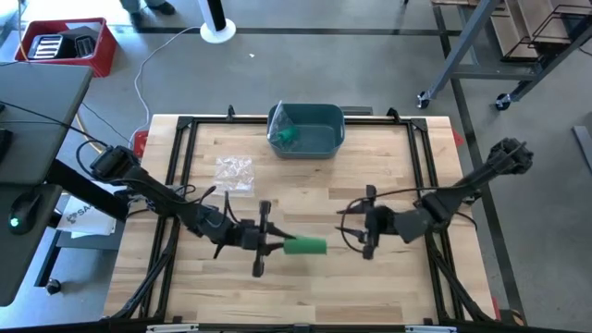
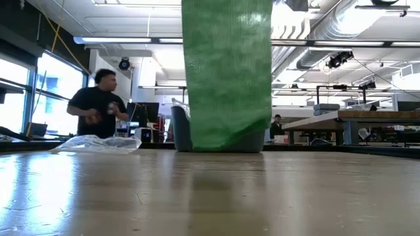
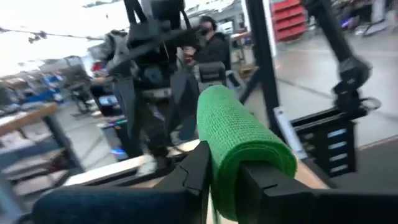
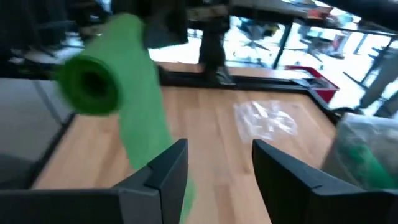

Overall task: Roll bandage
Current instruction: Roll the green bandage

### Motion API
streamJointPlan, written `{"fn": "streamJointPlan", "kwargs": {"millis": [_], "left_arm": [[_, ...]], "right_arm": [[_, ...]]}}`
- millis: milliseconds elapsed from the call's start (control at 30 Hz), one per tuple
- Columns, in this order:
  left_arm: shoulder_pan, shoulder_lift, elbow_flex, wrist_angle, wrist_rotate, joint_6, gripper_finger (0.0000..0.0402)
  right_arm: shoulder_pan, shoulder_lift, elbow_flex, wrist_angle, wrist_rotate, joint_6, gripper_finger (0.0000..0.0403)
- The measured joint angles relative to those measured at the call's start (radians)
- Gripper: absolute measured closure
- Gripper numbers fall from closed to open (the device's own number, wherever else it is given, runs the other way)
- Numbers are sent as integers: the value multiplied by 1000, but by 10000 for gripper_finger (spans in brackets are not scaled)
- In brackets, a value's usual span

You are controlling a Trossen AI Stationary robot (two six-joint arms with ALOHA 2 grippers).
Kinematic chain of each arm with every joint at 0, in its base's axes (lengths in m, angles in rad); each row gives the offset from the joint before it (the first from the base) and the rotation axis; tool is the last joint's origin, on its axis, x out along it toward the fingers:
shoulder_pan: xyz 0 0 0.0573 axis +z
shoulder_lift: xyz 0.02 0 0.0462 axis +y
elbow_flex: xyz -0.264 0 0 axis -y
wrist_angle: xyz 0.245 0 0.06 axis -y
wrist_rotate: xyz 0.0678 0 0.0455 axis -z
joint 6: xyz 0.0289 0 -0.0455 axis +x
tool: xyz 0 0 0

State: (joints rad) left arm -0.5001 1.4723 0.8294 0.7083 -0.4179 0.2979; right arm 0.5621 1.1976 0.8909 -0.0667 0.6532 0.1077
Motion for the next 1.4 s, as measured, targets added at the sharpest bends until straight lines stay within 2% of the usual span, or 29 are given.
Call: {"fn": "streamJointPlan", "kwargs": {"millis": [100,233,367,500,700,967,1167,1300,1400], "left_arm": [[-11,4,25,1,38,-55,346],[3,4,37,-1,37,-115,355],[84,4,-1,-28,-56,-148,383],[200,8,-97,-24,-63,-226,394],[347,9,-260,1,-67,-298,371],[436,10,-406,54,-65,-328,366],[463,10,-454,52,-64,-387,365],[470,10,-460,51,-64,-392,365],[470,10,-460,52,-64,-392,365]], "right_arm": [[43,0,0,-6,-3,5,238],[75,0,0,-5,-33,14,238],[83,2,0,-15,-118,50,238],[57,51,0,-38,-225,96,238],[-82,221,-2,-1,-453,121,238],[-326,492,-2,165,-744,-38,238],[-449,625,-2,215,-840,-162,238],[-479,676,-2,251,-940,-242,238],[-479,712,6,282,-949,-292,238]]}}
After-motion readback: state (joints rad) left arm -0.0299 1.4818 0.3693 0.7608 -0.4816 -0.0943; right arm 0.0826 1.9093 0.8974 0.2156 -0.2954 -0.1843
